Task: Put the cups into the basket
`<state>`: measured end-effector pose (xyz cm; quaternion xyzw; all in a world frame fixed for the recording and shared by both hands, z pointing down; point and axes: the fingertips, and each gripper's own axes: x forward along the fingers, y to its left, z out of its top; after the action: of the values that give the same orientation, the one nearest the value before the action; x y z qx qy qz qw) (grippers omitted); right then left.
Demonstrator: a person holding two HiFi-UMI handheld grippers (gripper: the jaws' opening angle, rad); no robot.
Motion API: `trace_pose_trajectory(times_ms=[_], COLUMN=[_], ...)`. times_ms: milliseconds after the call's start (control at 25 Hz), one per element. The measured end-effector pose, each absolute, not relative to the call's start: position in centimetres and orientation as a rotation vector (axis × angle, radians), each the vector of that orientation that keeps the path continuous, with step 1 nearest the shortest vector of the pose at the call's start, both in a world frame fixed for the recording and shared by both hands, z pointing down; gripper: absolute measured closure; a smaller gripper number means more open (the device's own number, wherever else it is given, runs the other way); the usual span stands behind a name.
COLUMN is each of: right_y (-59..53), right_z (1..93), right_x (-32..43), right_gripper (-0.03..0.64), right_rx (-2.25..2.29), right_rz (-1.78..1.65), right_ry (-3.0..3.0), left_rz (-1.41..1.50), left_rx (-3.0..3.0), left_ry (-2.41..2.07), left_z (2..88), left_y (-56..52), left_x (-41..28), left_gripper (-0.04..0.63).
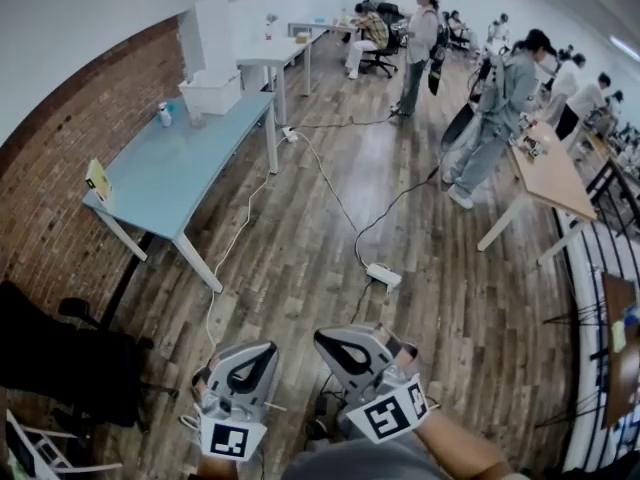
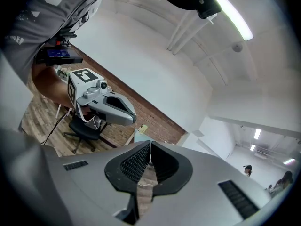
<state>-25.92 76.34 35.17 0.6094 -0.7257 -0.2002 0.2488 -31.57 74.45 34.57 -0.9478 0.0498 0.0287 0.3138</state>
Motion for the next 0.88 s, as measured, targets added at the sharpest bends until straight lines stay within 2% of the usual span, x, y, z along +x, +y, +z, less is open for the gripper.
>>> trace_pose_trajectory(times_ms=[880], right_y=[70.2], right_z=[36.1], right_x=[-9.7], right_gripper=[0.603], right_rx=[1.67], right_rz=[-0.507], right_ry=[-2.177], left_rz=[-0.083], left_rx=[-2.476], left_ry=[0.225], left_z=[35.5], left_y=[69.3], left_x=[-16.2], left_gripper=[0.595])
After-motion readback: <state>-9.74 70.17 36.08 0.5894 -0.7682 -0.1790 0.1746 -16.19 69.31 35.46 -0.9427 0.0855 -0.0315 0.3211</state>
